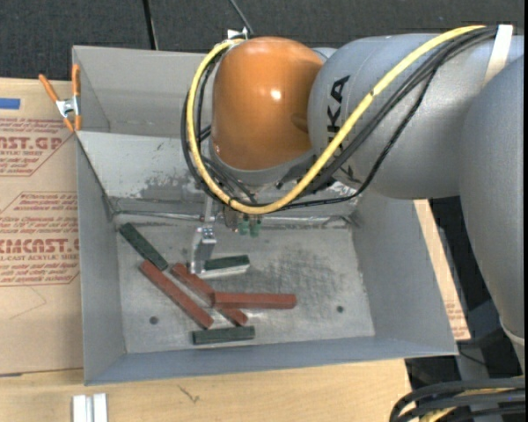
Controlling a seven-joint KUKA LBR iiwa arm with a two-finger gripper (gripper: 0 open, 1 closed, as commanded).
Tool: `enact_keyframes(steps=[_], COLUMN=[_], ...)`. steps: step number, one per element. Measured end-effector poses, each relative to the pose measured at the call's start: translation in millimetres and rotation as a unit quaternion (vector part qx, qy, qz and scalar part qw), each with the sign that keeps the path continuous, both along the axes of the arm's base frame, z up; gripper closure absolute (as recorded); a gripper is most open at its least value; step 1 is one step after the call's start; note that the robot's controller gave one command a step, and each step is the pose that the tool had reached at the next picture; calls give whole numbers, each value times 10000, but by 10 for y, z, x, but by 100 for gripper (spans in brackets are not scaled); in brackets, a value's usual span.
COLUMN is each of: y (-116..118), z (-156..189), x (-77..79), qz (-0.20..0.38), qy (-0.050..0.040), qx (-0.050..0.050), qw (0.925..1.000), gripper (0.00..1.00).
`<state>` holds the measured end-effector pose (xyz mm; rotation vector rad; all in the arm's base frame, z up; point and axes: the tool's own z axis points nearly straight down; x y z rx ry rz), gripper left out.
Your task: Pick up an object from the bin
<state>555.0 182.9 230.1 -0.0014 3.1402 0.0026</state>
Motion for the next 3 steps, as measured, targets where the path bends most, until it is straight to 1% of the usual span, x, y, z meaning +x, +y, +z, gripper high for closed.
enact_keyframes(steps=[1,2,3], y=[-543,-485,-658], z=[-506,-1160,-1562], x=[-224,-109,-298], qz=[143,116,-403], qy=[-19,-26,-35], qx=[3,-17,12], qw=[9999,9999,9992], gripper=[0,0,100])
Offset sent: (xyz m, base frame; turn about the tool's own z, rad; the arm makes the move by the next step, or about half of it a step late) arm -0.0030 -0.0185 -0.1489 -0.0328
